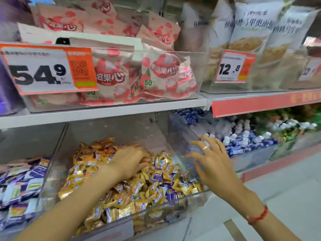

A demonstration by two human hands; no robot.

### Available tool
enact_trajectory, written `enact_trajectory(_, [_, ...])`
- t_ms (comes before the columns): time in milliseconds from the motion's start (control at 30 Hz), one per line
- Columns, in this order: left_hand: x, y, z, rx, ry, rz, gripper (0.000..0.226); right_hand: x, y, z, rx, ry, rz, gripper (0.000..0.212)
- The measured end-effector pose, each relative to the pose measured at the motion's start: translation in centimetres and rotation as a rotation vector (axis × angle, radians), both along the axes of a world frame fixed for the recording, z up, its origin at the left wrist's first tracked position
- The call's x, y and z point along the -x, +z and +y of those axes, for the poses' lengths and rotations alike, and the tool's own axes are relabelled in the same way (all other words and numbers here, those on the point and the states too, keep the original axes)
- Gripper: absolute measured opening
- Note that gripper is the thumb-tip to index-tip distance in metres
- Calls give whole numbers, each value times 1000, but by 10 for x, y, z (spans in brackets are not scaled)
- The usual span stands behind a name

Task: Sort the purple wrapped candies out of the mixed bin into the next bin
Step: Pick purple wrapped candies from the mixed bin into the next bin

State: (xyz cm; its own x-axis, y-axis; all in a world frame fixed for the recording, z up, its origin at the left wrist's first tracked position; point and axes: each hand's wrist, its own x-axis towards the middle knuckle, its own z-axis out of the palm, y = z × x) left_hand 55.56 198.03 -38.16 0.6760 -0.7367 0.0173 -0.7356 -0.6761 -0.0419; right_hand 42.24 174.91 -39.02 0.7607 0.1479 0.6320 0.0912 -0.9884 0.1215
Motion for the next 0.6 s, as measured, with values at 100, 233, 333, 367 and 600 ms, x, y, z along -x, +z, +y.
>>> enact_trajectory(100, [-10, 2, 18, 10, 197, -35, 39, -7, 14, 7, 4, 78, 7, 33])
enact_trajectory(233, [8, 15, 20, 171, 51, 84, 53, -26, 34, 35, -119, 125, 474, 24])
enact_trajectory(333, [26, 19, 19, 10, -102, 313, 49, -52, 30, 49, -86, 91, 832, 32])
enact_trajectory(367, [27, 17, 22, -83, -96, 325, 50, -59, 27, 53, -105, 95, 922, 41])
enact_trajectory(600, [30, 8, 36, -4, 145, 50, 51, -75, 16, 47, -389, 107, 757, 34])
